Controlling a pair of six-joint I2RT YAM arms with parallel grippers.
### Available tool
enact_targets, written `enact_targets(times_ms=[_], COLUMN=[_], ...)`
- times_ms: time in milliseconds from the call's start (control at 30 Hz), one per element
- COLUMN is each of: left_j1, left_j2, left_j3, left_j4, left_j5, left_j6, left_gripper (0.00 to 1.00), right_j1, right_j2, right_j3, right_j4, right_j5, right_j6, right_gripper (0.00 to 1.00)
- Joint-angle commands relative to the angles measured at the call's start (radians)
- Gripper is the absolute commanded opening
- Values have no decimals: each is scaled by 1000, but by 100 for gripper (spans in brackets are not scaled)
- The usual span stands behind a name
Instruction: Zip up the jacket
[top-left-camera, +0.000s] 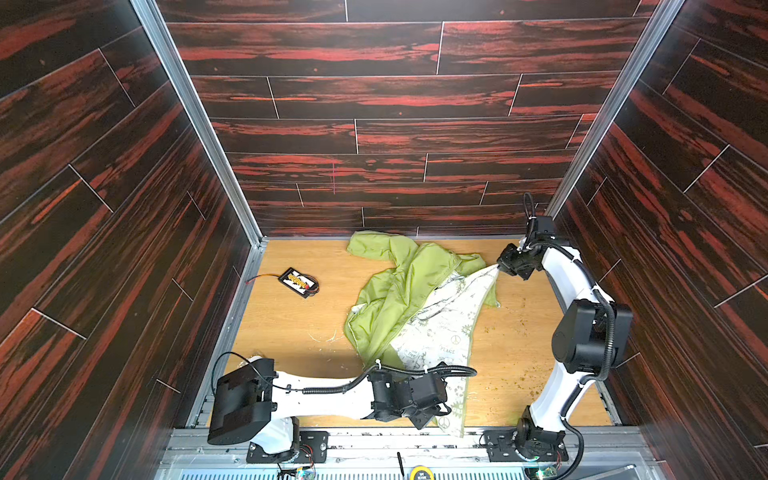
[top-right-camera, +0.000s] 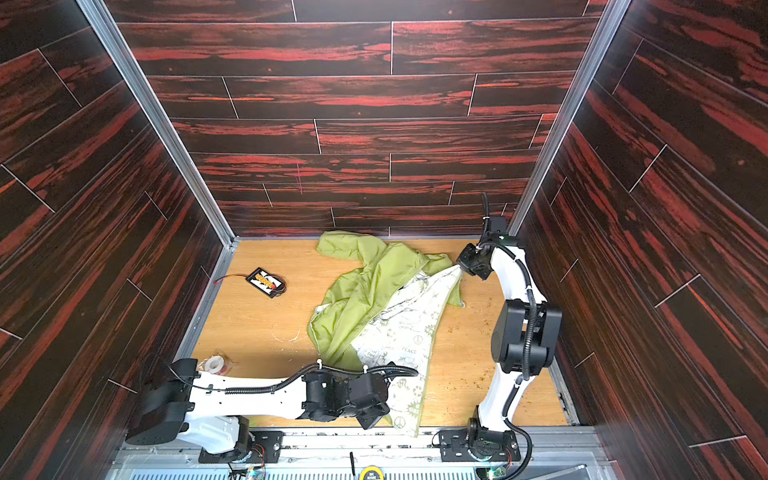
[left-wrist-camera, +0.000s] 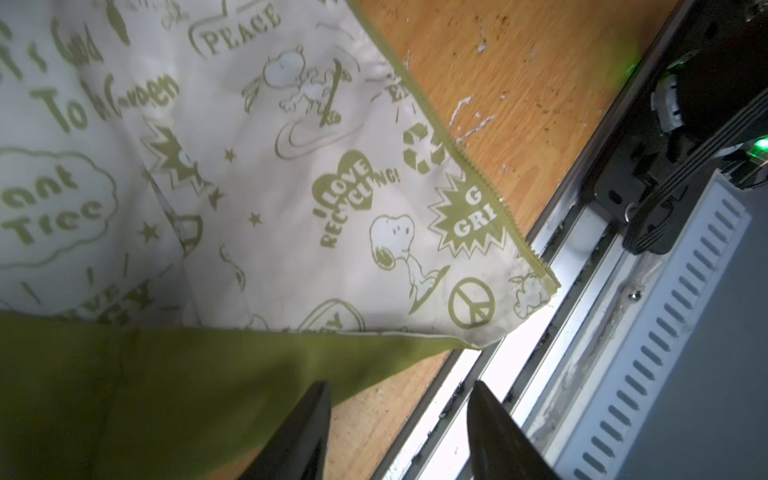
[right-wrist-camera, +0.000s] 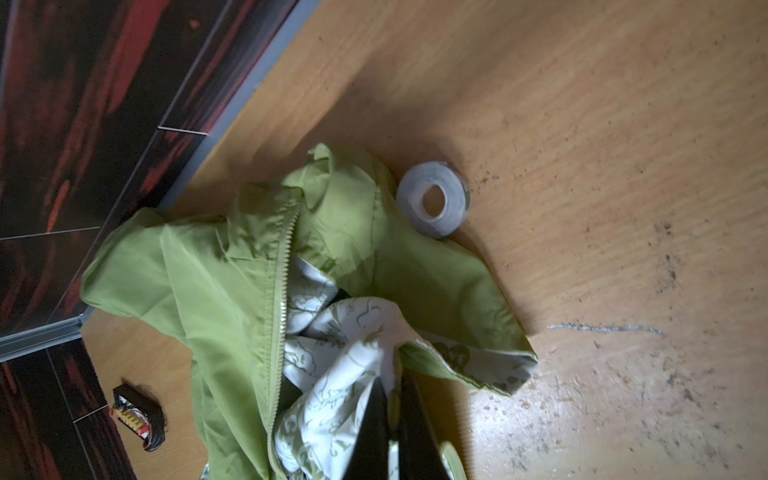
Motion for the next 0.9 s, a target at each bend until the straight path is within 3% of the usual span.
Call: enact_targets(times_ms=[0,100,267,400,633,867], left_j1=[17,28,93,129,151,152], left_j2=[22,40,51,68,158,277], left_j3=[104,135,90,77,101,181], left_j4=[-169,-214,-134,-125,-114,-171], left_j5=[76,170,266,264,263,299], left_j6=[-147,-251,-454,-521,-558,-520], left_gripper=[58,58,54,51,50,54], right_j1=[4,3,4,4,4,6], right_j2=[47,46,20,-2,-29,-34], right_j3=[30,26,-8,-34,-89,-118], right_j4=[-22,-16,1,20,59,84], right_j5=[-4,-6,-11,-22,-45,-65], right_j6=[-5,-5,-6,-1,1,-3], right_gripper=[0,0,0,0,0,0])
